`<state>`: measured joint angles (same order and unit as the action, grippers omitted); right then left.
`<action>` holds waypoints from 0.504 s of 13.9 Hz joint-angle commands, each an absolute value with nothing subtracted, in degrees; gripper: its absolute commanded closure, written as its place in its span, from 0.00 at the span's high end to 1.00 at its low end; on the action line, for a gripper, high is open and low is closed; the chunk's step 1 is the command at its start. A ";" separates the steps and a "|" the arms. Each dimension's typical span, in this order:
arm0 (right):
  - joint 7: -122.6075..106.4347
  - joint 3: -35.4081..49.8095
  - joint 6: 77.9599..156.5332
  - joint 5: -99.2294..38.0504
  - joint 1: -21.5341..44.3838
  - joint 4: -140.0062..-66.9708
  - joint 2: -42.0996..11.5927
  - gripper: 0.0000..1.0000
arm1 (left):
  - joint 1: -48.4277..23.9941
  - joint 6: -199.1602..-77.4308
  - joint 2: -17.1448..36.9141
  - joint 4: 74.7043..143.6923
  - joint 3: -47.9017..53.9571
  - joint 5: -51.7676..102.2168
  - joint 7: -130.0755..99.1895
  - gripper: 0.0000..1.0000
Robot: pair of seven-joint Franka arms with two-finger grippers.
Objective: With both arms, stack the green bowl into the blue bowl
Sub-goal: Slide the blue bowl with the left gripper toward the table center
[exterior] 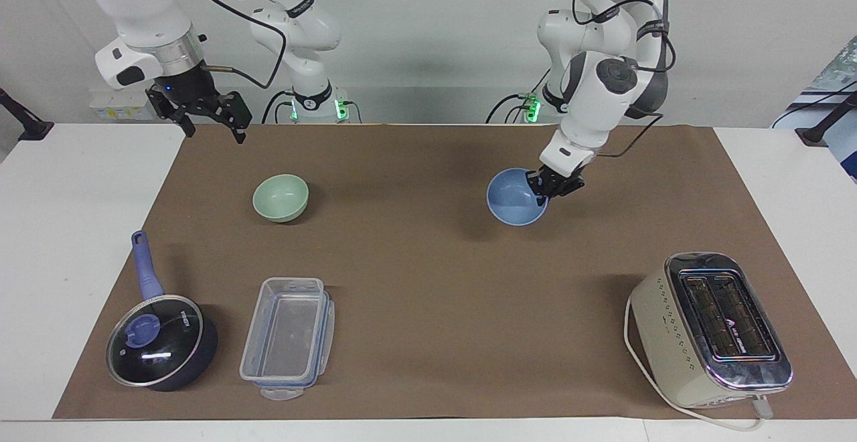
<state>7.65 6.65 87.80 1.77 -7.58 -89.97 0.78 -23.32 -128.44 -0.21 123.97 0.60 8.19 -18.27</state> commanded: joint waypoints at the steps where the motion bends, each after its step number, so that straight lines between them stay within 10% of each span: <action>1: 6.59 6.59 88.51 1.23 -8.00 -91.23 1.67 1.00 | -28.20 -132.79 0.78 125.59 -0.35 9.14 -22.57 0.00; 7: 6.59 6.59 87.98 1.23 -8.00 -91.23 1.67 1.00 | -36.12 -141.93 2.72 131.21 -0.35 9.14 -27.86 0.00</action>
